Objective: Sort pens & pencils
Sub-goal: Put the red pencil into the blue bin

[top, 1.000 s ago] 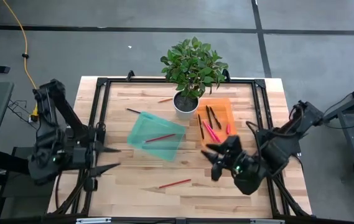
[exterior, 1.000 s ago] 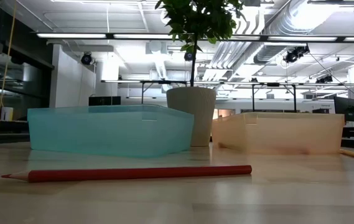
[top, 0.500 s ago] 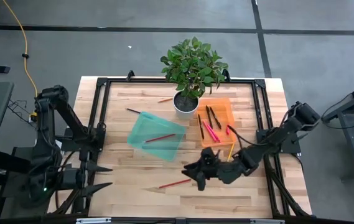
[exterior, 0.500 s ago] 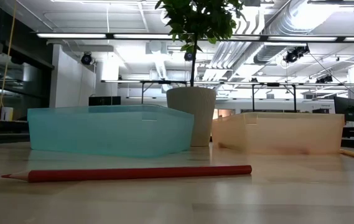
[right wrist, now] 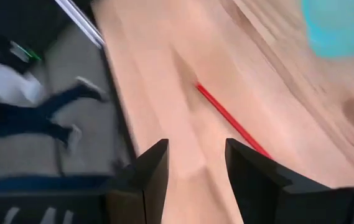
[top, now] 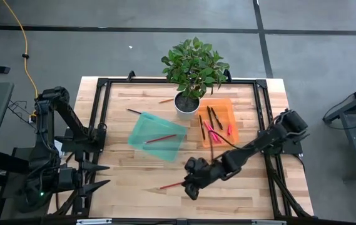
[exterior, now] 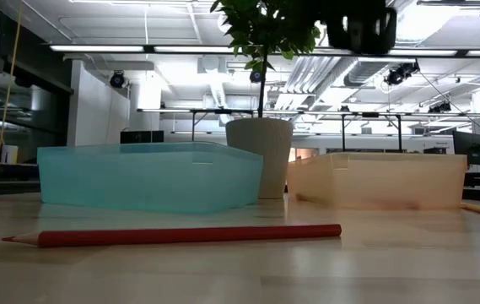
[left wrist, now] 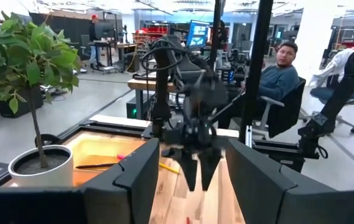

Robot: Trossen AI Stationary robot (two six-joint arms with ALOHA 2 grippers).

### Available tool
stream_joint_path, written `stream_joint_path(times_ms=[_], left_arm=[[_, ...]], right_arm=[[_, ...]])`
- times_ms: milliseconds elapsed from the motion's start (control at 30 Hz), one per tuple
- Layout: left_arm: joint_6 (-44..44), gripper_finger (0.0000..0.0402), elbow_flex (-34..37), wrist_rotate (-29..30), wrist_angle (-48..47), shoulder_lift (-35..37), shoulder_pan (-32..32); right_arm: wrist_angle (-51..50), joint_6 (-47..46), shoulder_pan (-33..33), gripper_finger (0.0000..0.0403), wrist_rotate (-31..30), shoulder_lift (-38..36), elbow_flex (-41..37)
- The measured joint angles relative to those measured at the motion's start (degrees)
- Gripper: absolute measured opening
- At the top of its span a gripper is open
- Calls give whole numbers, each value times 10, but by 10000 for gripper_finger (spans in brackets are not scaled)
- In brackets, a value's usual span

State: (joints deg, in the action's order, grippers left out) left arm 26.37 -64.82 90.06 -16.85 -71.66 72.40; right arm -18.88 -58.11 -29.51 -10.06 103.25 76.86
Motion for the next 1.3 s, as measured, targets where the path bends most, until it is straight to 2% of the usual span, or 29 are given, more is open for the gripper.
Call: stream_joint_path(times_ms=[167,467,700,1100,1300], left_arm=[[0,173,0,0,-3,2,0],[19,172,0,0,-33,15,0],[60,172,0,-1,-78,18,0],[121,172,0,-14,-134,21,0],[127,172,0,-17,-134,21,0]], right_arm=[[-57,66,19,149,56,58,67],[-195,181,46,149,99,147,177],[-225,230,53,149,123,160,180],[-252,294,71,149,121,174,179],[-252,319,79,149,154,208,179]])
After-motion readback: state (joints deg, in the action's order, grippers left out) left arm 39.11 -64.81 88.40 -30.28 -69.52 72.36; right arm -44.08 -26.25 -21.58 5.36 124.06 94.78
